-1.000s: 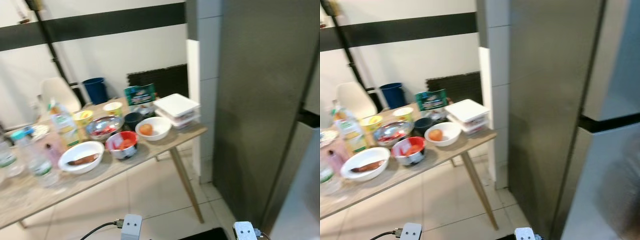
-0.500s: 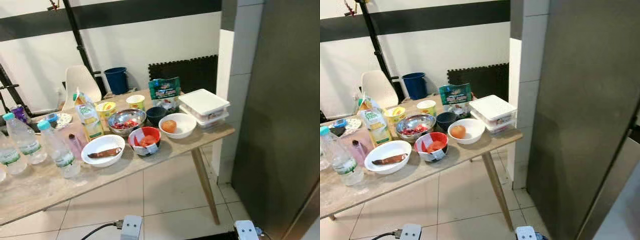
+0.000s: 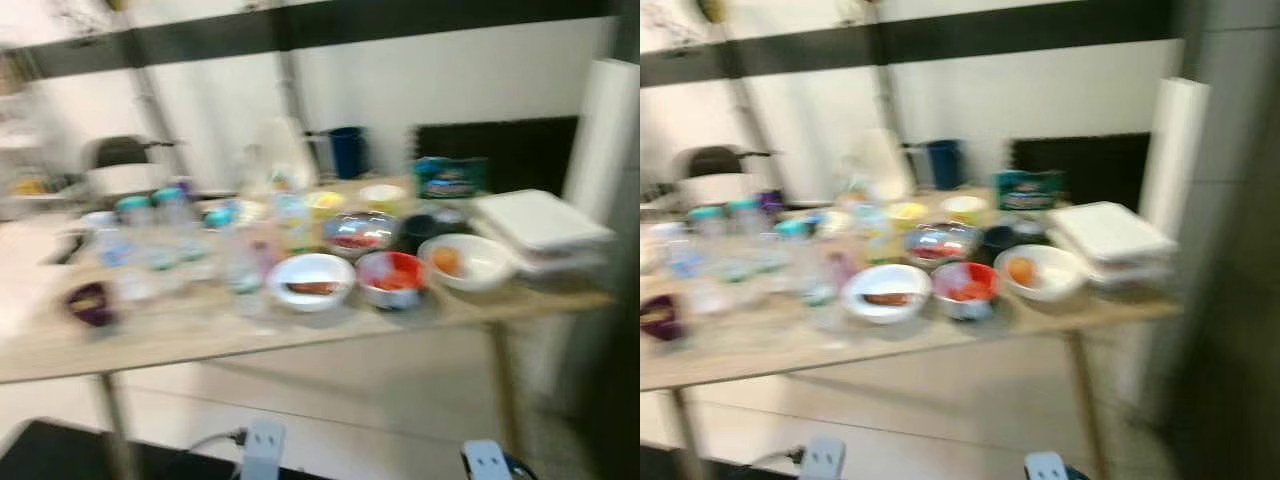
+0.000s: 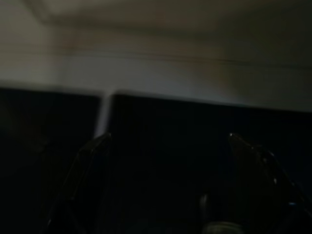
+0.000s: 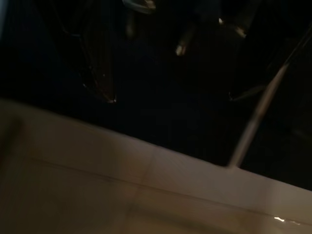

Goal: Restocking fridge

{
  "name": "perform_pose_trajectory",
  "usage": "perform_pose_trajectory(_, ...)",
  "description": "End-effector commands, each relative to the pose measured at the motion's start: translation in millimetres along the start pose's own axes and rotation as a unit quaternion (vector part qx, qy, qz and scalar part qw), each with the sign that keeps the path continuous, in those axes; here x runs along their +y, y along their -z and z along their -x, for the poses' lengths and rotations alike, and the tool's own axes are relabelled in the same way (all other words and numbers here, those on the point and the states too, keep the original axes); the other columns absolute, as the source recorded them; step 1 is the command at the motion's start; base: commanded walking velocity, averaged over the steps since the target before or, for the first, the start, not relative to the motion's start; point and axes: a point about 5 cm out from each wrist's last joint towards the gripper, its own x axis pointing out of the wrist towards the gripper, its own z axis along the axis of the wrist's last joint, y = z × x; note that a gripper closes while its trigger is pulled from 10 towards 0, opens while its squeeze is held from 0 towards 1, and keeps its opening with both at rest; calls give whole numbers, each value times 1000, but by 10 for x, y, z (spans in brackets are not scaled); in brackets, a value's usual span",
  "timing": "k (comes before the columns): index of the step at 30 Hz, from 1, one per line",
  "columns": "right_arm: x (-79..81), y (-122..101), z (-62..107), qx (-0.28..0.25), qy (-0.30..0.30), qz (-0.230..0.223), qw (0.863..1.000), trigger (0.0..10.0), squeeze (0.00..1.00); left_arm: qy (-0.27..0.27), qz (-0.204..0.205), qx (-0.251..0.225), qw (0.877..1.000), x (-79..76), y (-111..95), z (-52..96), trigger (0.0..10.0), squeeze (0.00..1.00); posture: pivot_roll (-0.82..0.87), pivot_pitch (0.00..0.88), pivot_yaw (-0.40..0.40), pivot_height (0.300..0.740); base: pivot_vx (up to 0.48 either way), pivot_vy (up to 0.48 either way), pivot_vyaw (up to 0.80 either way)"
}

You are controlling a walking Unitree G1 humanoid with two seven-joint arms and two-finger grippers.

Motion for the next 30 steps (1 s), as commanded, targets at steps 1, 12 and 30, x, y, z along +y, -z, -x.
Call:
perform_pose_trajectory(1, 5, 55, 15, 6, 7, -12, 1000, 10000, 0, 0, -7, -5, 1000, 30, -43, -11, 10000, 0, -23, 0, 88, 740, 0, 0, 794)
perform_pose_trajectory(12, -77, 48, 19, 8, 38, -43, 998, 10000, 0, -2, 9, 5, 1000, 15, -22, -16, 10000, 0, -10, 8, 80, 740, 0, 0, 182)
perform_pose_trajectory(30, -28, 54, 10, 6, 36, -53, 998, 10000, 0, 2, 9, 8, 1000, -6, -33, -23, 10000, 0, -7, 10, 88, 740, 0, 436, 0)
